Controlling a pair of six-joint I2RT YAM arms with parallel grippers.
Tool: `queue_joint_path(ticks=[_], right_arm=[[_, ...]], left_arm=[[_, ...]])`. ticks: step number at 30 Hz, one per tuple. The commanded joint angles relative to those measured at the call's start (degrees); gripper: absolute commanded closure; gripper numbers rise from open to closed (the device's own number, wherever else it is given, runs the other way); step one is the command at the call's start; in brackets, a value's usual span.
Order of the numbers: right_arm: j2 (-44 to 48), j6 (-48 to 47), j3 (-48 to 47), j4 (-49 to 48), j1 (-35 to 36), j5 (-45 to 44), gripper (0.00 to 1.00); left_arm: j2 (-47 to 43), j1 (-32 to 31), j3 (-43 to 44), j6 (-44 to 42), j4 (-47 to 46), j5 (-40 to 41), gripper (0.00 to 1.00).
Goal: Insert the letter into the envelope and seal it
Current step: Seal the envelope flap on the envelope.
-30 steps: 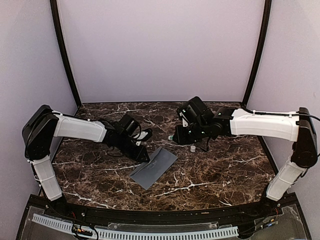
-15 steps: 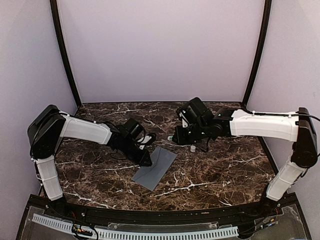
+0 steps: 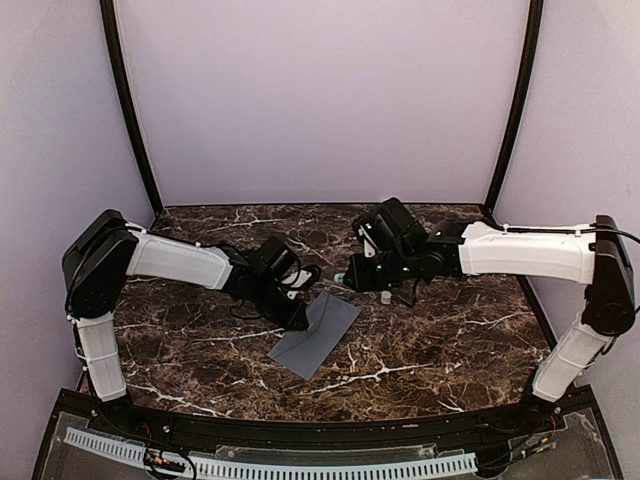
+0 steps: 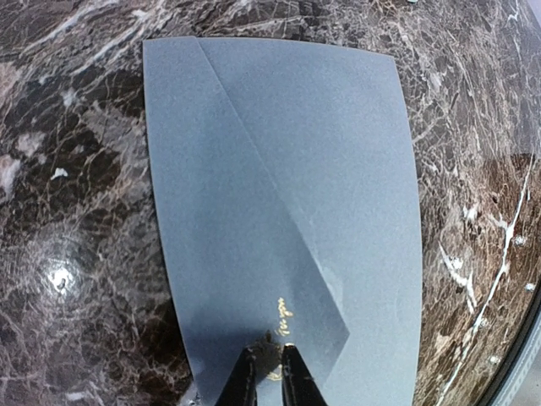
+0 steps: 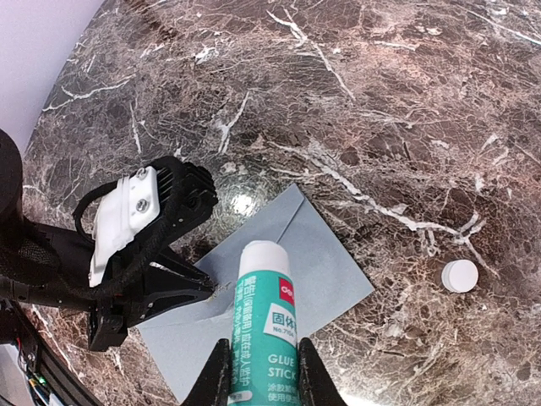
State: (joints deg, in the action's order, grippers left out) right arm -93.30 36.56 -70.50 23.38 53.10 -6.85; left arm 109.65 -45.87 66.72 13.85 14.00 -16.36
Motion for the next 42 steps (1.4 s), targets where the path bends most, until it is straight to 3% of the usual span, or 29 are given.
queue_joint_path(ticks=[1,27,42], right_arm=[[0.4,0.59,1.42,-2.72,-0.28,-0.07,0.99],[5.14,2.69,5.89,-2.79,-0.98,-3.34,0.97],[4.91,2.71,5.97,-3.28,-0.97,-3.08,0.97]], left_arm=[[0.23,-1.31,2.04,-0.82,2.09,3.21,0.89],[-3.41,-4.1,1.22,3.48,-6.32,2.97,0.9],[1.84,-5.03,-0.08,4.63,-7.93,0.79,0.93]])
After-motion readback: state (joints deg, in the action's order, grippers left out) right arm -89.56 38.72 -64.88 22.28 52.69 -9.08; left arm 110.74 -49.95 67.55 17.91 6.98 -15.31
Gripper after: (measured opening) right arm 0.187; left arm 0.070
